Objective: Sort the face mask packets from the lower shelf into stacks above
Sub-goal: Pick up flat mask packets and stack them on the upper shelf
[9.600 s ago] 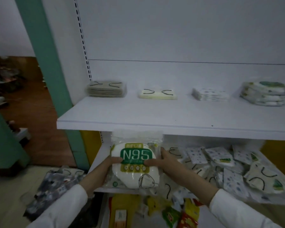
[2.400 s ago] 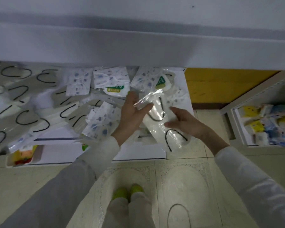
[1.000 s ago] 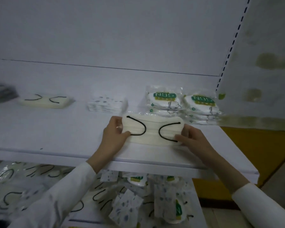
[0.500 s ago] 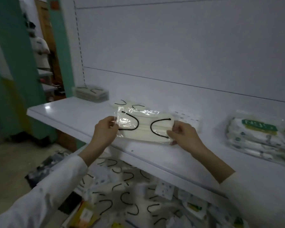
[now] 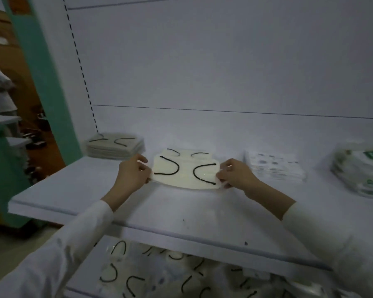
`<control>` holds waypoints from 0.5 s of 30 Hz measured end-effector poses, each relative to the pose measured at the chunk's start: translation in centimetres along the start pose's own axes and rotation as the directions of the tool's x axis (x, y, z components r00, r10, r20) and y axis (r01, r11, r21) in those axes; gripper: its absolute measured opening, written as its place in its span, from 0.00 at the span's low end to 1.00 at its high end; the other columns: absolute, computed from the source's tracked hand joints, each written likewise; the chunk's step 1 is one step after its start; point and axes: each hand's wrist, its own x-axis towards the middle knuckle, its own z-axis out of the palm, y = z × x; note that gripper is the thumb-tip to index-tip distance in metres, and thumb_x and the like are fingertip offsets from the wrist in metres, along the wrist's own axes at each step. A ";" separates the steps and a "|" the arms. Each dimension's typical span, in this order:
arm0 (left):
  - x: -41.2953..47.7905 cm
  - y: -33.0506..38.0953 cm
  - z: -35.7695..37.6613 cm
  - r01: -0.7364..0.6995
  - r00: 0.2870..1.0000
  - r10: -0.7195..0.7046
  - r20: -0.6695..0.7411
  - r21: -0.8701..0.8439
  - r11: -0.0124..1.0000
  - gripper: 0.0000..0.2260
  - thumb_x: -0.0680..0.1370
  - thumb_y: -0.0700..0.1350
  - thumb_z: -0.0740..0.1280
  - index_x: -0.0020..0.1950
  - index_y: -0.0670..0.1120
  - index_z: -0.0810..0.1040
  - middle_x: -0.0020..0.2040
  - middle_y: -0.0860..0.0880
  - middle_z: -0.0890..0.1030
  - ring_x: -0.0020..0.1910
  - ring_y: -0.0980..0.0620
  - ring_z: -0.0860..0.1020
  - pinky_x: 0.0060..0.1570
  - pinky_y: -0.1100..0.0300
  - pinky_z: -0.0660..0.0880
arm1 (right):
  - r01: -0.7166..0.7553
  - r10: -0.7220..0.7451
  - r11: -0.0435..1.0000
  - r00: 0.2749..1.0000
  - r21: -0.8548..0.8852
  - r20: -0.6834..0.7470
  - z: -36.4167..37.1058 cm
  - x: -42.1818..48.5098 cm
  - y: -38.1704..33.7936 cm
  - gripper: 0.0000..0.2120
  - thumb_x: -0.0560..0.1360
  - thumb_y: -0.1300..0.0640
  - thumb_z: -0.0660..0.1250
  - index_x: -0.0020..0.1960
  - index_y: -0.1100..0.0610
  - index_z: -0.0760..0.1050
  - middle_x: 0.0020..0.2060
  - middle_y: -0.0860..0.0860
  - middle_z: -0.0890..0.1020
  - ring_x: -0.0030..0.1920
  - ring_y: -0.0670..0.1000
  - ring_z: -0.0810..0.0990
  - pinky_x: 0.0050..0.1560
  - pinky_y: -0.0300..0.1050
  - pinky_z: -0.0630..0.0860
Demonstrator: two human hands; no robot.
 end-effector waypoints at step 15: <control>14.1 -2.3 4.3 -0.220 0.974 0.200 0.106 0.244 0.944 0.07 0.76 0.36 0.64 0.47 0.38 0.82 0.49 0.40 0.82 0.48 0.41 0.80 0.47 0.55 0.76 | -0.006 -0.122 0.928 0.941 -0.374 -0.317 3.6 11.4 -1.7 0.11 0.70 0.61 0.68 0.50 0.55 0.71 0.47 0.58 0.79 0.46 0.58 0.78 0.44 0.47 0.75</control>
